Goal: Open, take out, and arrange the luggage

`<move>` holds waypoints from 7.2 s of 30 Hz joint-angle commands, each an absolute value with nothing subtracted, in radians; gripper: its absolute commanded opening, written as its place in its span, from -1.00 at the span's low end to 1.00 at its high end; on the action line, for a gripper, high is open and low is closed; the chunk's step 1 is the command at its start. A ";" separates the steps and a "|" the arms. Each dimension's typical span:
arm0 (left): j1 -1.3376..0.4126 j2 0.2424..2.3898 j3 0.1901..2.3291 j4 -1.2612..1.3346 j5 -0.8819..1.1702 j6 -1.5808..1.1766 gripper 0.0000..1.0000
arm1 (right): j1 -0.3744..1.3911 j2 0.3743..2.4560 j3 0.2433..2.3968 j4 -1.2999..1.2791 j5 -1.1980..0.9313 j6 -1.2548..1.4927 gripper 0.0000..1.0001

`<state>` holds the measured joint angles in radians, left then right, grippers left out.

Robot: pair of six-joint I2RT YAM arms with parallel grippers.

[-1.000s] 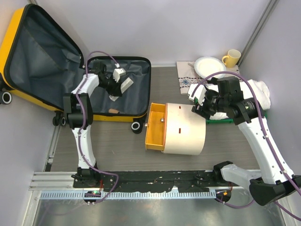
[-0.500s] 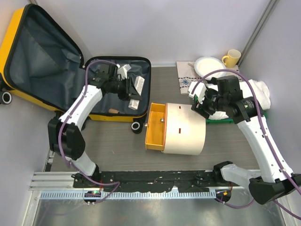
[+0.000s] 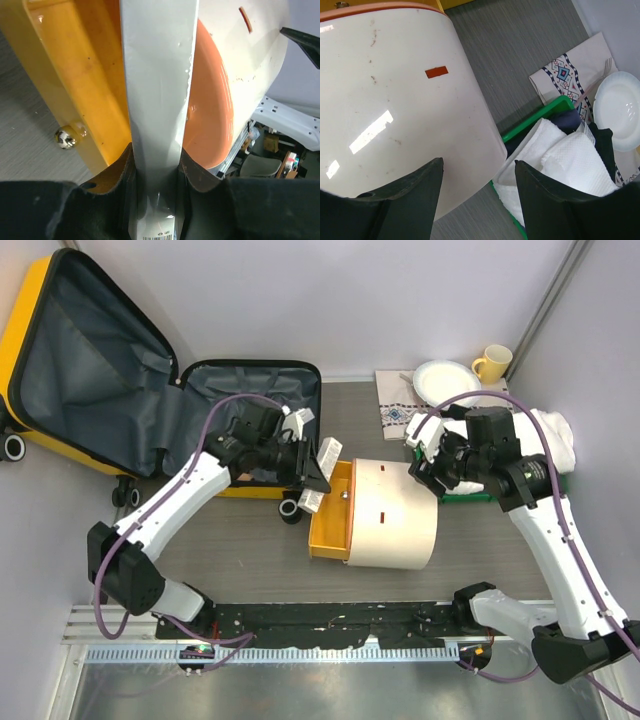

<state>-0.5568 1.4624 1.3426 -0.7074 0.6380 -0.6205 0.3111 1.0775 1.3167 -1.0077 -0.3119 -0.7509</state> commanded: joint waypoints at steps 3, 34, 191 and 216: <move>-0.626 1.459 1.356 -0.733 0.660 -0.600 -0.68 | 0.316 1.095 1.241 -1.310 -0.290 -0.709 0.34; -0.391 1.397 1.155 -0.687 0.681 -0.160 -1.00 | 0.314 1.034 1.192 -1.313 -0.285 -0.739 0.34; -0.671 1.473 1.261 -0.566 0.839 0.647 -0.87 | 0.316 1.086 1.190 -1.282 -0.216 -0.611 0.44; -0.701 1.488 1.259 -0.305 0.867 0.427 0.07 | 0.316 1.069 1.155 -1.276 -0.230 -0.609 0.42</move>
<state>-0.6842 1.4776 1.2129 -0.4255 0.8486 0.4957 0.3199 1.0115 1.2655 -1.0916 -0.4370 -0.5243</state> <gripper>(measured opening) 0.535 0.715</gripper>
